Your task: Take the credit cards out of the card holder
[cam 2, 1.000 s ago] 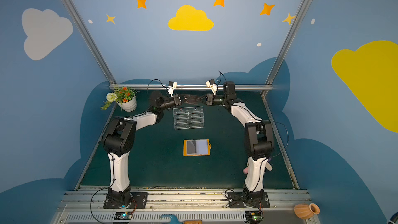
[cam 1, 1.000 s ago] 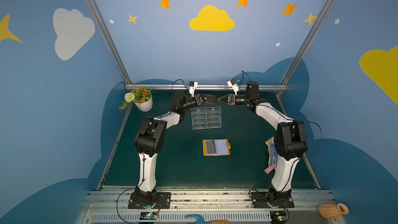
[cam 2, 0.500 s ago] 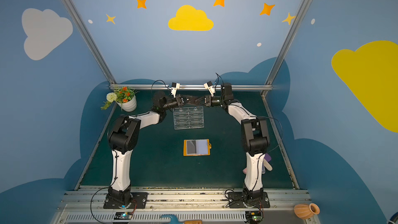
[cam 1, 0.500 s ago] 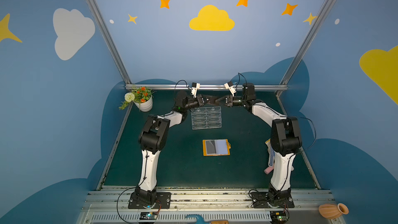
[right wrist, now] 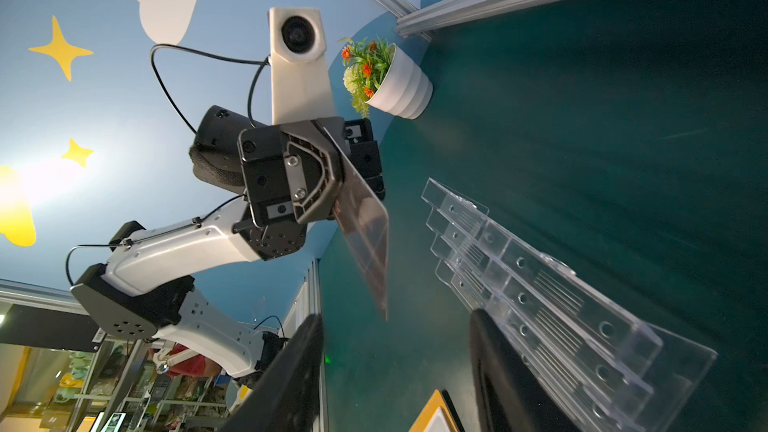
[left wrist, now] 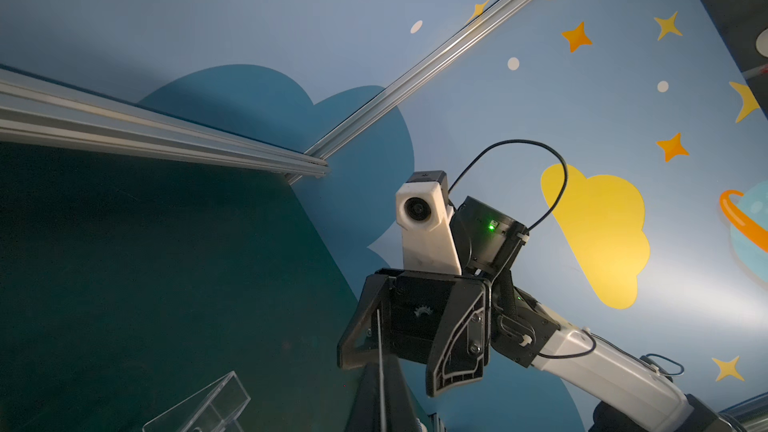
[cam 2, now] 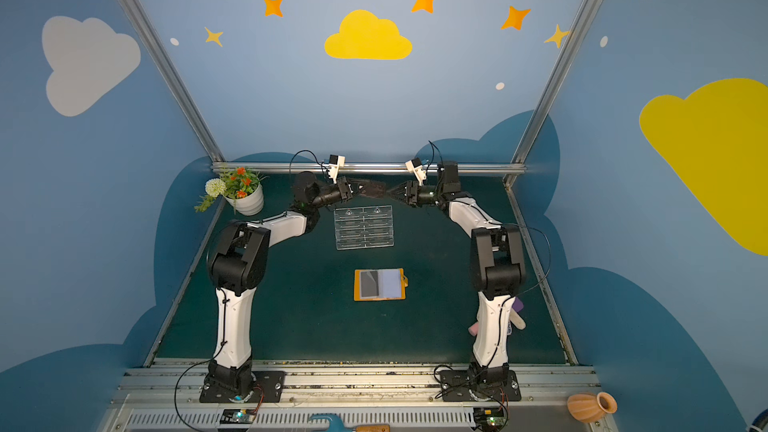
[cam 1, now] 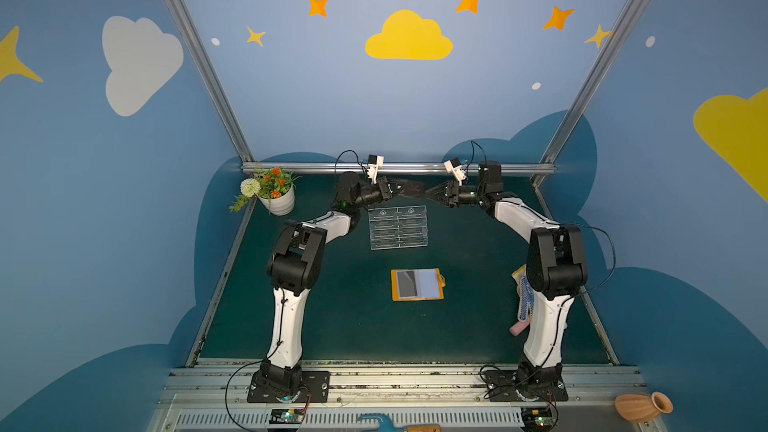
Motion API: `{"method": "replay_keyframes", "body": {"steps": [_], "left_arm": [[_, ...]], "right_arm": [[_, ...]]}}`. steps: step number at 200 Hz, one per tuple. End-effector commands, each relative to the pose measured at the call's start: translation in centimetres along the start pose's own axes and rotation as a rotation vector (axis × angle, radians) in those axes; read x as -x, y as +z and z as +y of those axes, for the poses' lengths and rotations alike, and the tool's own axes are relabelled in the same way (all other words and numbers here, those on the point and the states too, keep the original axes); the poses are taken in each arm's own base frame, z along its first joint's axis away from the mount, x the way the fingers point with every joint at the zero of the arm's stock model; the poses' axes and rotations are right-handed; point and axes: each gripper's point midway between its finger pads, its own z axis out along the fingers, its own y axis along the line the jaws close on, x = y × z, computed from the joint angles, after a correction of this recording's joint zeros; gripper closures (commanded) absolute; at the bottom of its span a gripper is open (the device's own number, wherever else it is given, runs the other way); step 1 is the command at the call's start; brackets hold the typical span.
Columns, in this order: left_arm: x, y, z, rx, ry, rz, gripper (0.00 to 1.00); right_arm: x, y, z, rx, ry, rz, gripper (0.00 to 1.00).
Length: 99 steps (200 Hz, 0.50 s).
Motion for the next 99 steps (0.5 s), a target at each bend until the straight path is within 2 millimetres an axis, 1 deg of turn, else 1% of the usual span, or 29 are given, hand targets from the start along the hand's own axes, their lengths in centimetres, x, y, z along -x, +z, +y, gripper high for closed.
{"method": "replay_keyframes", "body": {"steps": [1,26,45,74,99], "left_arm": [[0.0,0.3,-0.2,-0.034,0.007,0.007,0.96],[-0.4,0.6,-0.2,-0.043,-0.003,0.017,0.96],[-0.9,0.8,-0.2,-0.046,-0.007,0.027,0.96],[-1.0,1.0,-0.2,-0.046,-0.010,0.029,0.96],[-1.0,1.2,-0.4,-0.055,-0.012,0.031,0.96]], "right_arm": [[-0.1,0.0,0.7,0.034,0.008,0.010,0.45],[0.2,0.9,1.0,0.071,-0.005,0.018,0.46],[0.5,1.6,1.3,0.094,-0.005,0.029,0.50],[0.6,2.3,1.1,0.109,0.002,0.040,0.60],[0.4,2.7,0.8,0.126,0.011,0.048,0.72]]}}
